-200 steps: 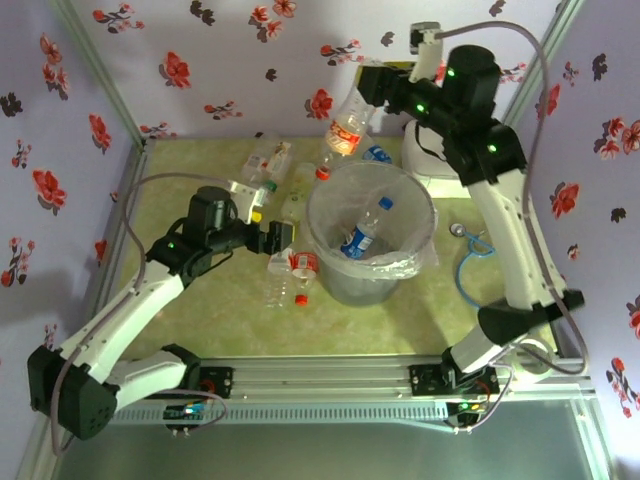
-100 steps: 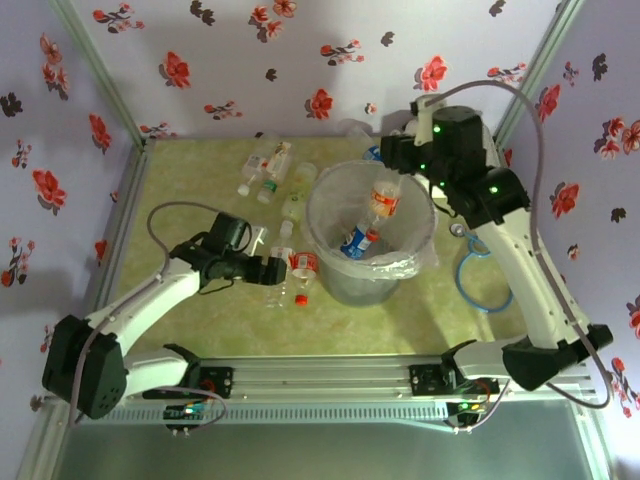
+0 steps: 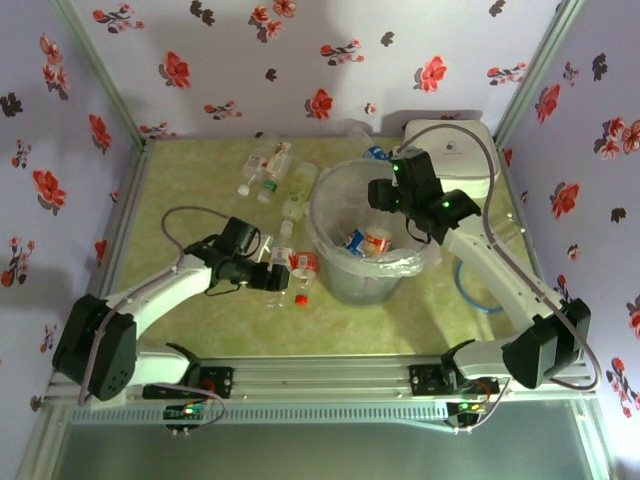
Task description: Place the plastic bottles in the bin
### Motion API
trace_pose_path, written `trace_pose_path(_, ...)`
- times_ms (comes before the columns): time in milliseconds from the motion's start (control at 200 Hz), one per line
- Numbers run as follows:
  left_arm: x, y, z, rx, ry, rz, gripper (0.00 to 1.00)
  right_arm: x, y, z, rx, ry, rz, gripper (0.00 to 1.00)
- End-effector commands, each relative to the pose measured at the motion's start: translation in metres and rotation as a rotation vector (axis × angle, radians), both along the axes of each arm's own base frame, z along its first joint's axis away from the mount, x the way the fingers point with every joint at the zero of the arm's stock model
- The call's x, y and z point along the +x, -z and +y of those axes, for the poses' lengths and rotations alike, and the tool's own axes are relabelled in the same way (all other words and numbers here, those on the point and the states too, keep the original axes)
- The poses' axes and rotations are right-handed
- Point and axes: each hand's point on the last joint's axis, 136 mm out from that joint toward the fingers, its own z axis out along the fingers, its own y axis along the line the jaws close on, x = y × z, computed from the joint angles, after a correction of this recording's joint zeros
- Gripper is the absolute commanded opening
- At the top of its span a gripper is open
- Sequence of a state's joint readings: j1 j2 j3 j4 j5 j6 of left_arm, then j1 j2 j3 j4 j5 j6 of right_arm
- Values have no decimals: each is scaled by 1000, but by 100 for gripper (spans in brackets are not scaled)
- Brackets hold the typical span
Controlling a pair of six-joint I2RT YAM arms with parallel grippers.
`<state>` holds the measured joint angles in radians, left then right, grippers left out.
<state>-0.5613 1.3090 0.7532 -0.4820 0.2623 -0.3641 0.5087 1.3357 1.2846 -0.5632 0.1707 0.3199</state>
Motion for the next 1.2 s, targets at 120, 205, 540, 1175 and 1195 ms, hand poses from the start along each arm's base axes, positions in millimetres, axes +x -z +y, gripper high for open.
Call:
trace_pose_path(120,0,12,0,23,3,18,80,-6,-67,-4,110,13,-170,75)
trace_pose_path(205,1,14,-2,20,4,23,79,-11,-88,-7,117,6,-216,78)
trace_pose_path(540,0,22,-2,26,6,33,69,-19,-142,-18,162,7,-371,83)
trace_pose_path(1175,1,45,-4,71,16,82,78,-9,-129,-18,150,28,-312,84)
trace_pose_path(1195,1,46,-4,73,16,85,76,-9,-128,-18,146,29,-308,84)
